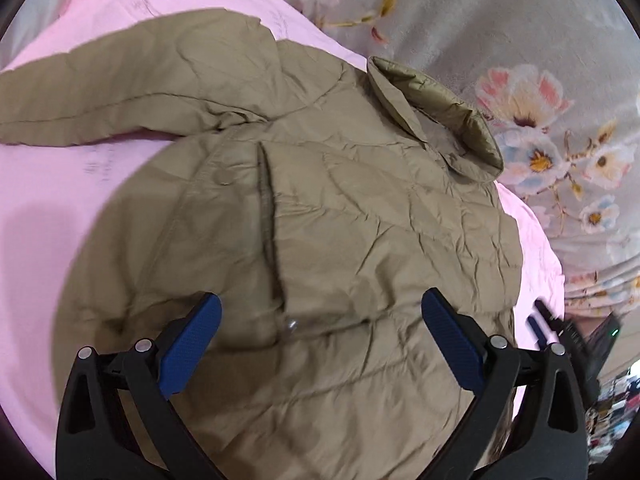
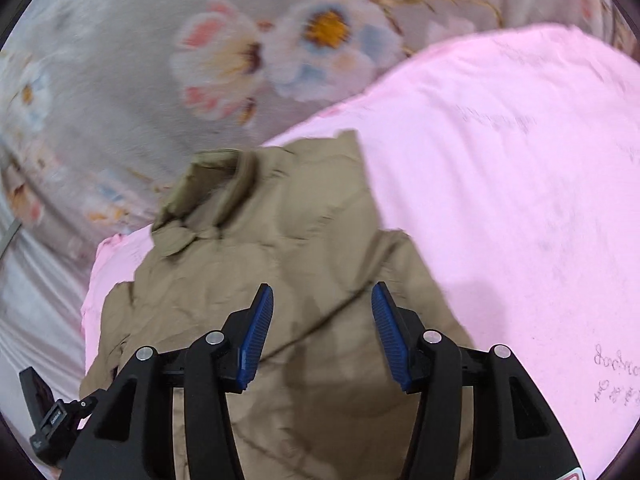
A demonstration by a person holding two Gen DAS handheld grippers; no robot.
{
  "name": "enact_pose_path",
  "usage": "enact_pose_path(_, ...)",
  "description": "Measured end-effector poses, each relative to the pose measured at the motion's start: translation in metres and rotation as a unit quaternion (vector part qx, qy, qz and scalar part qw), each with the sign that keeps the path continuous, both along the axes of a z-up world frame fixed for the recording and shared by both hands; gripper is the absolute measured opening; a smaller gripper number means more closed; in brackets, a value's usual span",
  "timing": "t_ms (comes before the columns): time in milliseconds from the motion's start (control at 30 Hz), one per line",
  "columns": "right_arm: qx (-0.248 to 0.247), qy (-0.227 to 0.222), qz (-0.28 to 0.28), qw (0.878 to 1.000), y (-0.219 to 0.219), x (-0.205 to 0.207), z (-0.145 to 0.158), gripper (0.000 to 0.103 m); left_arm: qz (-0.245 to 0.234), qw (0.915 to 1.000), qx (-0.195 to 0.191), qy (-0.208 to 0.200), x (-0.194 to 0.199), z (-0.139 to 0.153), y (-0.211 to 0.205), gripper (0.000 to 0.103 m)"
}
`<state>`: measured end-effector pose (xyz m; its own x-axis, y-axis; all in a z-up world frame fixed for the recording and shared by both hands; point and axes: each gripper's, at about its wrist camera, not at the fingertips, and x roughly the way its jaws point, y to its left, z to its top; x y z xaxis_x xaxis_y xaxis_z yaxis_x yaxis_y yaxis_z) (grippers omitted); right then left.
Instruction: Fold large clothes
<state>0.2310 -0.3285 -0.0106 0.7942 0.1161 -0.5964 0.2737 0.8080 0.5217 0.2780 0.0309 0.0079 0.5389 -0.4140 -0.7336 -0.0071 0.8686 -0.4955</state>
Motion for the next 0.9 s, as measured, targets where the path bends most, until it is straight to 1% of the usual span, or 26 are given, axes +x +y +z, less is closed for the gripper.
enact_pose_path(33,0.015,0.007,-0.001,1.0,-0.007,0.003,-0.008,0.051,0.001,1.0,-0.002,-0.002,0.002,-0.001,-0.002,0.088)
enact_pose_path(67,0.031,0.012,-0.002,0.999,-0.013,0.007,-0.015,0.051,0.002,1.0,0.0,-0.002,0.006,-0.002,-0.004,0.083)
enact_pose_path(100,0.05,0.017,-0.001,0.999,-0.016,0.013,-0.023,0.051,0.002,1.0,0.003,-0.001,0.011,-0.003,-0.006,0.071)
enact_pose_path(133,0.061,0.018,-0.003,0.998,-0.02,0.014,-0.026,0.052,0.004,1.0,0.009,0.001,0.016,-0.003,-0.008,0.056)
enact_pose_path(167,0.071,0.016,-0.005,0.997,-0.022,0.018,-0.028,0.052,0.008,0.9998,0.019,0.002,0.021,-0.002,-0.01,0.049)
enact_pose_path(233,0.082,0.009,-0.011,0.997,-0.026,0.029,-0.029,0.051,0.024,0.9983,0.052,-0.001,0.029,0.002,-0.013,0.003)
enact_pose_path(267,0.085,0.006,-0.013,0.996,-0.027,0.031,-0.029,0.045,0.026,0.9975,0.065,-0.009,0.033,0.006,-0.013,0.003)
enact_pose_path(300,0.091,0.001,-0.016,0.996,-0.028,0.037,-0.028,0.024,0.029,0.9969,0.071,-0.02,0.037,0.011,-0.012,0.002)
enact_pose_path(333,0.094,-0.004,-0.015,0.995,-0.028,0.042,-0.026,0.012,0.031,0.9957,0.081,-0.034,0.039,0.018,-0.012,0.001)
enact_pose_path(367,0.091,-0.01,-0.013,0.996,-0.027,0.045,-0.022,0.007,0.034,0.9936,0.095,-0.052,0.04,0.026,-0.012,0.001)
enact_pose_path(400,0.087,-0.024,-0.01,0.996,-0.027,0.044,-0.016,0.005,0.033,0.9912,0.104,-0.074,0.039,0.036,-0.012,0.001)
enact_pose_path(433,0.071,-0.052,-0.006,0.996,-0.022,0.039,-0.005,0.005,0.033,0.9872,0.12,-0.1,0.037,0.047,-0.013,0.001)
enact_pose_path(500,0.022,-0.09,-0.003,0.996,-0.01,0.029,0.014,0.004,0.032,0.9793,0.152,-0.13,0.033,0.055,-0.017,0.001)
enact_pose_path(533,-0.004,-0.094,-0.003,0.996,-0.004,0.027,0.017,0.004,0.03,0.9765,0.167,-0.133,0.034,0.053,-0.019,0.001)
enact_pose_path(567,-0.028,-0.086,-0.007,0.996,0.001,0.028,0.016,0.004,0.025,0.9733,0.188,-0.129,0.037,0.045,-0.023,0.001)
enact_pose_path(600,-0.046,-0.067,-0.01,0.997,0.003,0.033,0.01,0.004,0.021,0.9716,0.202,-0.121,0.039,0.034,-0.026,0.001)
enact_pose_path(700,-0.059,-0.016,-0.013,0.998,0.004,0.045,-0.013,0.003,0.015,0.9679,0.233,-0.094,0.047,-0.005,-0.031,0.001)
enact_pose_path(767,-0.065,0.006,-0.012,0.998,0.004,0.049,-0.024,0.003,0.018,0.9696,0.226,-0.091,0.049,-0.018,-0.032,0.001)
enact_pose_path(833,-0.07,0.023,-0.009,0.997,0.005,0.052,-0.031,0.004,0.023,0.9705,0.219,-0.098,0.048,-0.021,-0.029,0.002)
enact_pose_path(900,-0.08,0.034,-0.009,0.996,0.007,0.056,-0.034,0.004,0.024,0.9701,0.221,-0.098,0.048,-0.022,-0.03,0.003)
